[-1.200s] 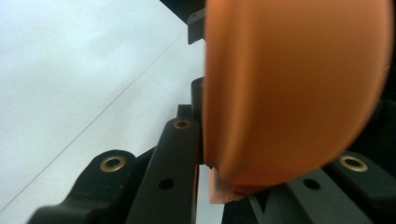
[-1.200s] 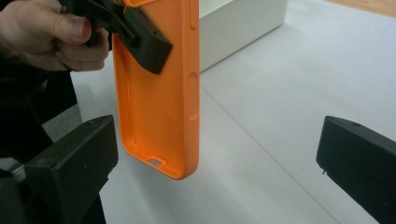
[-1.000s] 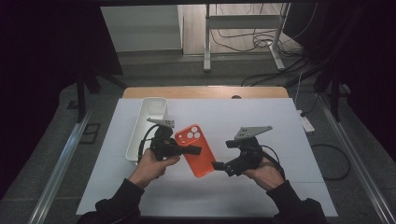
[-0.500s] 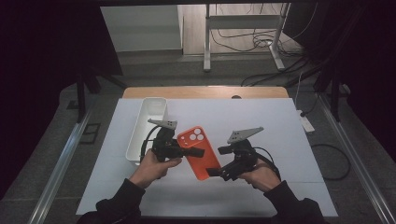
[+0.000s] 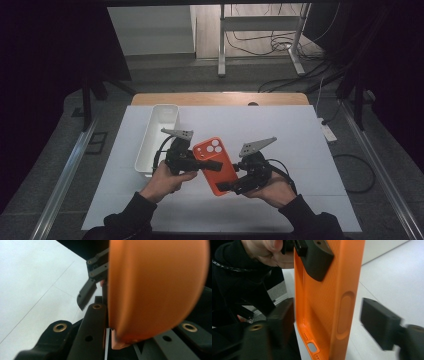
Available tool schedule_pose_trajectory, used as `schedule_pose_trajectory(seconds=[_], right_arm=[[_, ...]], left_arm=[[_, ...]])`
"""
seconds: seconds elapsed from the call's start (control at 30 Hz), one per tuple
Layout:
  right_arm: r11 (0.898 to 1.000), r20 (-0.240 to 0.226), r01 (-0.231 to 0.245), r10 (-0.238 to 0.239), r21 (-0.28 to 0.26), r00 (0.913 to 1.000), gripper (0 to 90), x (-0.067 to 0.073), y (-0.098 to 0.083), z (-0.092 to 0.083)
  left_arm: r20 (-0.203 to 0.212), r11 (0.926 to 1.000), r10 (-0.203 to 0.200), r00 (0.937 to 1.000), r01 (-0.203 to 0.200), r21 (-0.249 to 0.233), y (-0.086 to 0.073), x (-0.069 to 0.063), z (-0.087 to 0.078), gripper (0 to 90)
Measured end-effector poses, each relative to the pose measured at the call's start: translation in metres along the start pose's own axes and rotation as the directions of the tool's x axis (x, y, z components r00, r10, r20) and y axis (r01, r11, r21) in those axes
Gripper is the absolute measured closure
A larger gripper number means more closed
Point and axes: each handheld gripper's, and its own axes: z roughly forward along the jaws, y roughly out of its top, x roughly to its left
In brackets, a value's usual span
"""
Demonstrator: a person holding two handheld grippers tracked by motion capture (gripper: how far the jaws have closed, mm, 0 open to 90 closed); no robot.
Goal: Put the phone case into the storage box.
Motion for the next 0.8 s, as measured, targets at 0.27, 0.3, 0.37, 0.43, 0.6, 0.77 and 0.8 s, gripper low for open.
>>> schedule_pose_trajectory(seconds=[0.27,0.3,0.37,0.43,0.6,0.77,0.8], right_arm=[[1.0,-0.083,-0.018,0.016,-0.02,0.9964,60.1,-0.0025,-0.0001,-0.0034],[0.999,-0.095,-0.02,0.017,-0.027,0.9953,64.4,-0.0031,-0.0001,-0.0038],[0.999,-0.131,-0.028,0.024,-0.035,0.9912,75.5,-0.0052,-0.0002,-0.0057],[0.999,-0.151,-0.031,0.025,-0.039,0.9882,79.7,-0.006,-0.0005,-0.0062],[0.998,-0.186,-0.045,0.037,-0.039,0.9819,84.6,-0.0074,-0.0004,-0.0073],[0.998,-0.174,-0.049,0.041,-0.039,0.9839,85.0,-0.0063,-0.0001,-0.0072],[0.998,-0.17,-0.048,0.04,-0.04,0.9846,85.0,-0.0061,-0.0001,-0.0071]], left_arm=[[0.017,1.0,0.005,0.9998,-0.005,0.003,0.0014,-0.0033,0.0018,85.5],[0.019,0.9999,0.011,0.9998,-0.011,0.006,0.0019,-0.0041,0.0022,85.4],[0.012,0.9998,0.018,0.9998,-0.018,0.01,0.0028,-0.006,0.003,85.3],[0.015,0.9998,0.018,0.9997,-0.018,0.009,0.0028,-0.006,0.0031,84.6],[0.032,0.9999,0.017,0.9994,-0.017,-0.002,0.0029,-0.0057,0.003,81.5],[0.01,0.9998,0.021,0.9997,-0.021,-0.004,0.0032,-0.0067,0.0031,78.1],[0.001,0.9997,0.025,0.9997,-0.025,-0.003,0.0034,-0.0071,0.003,77.0]])
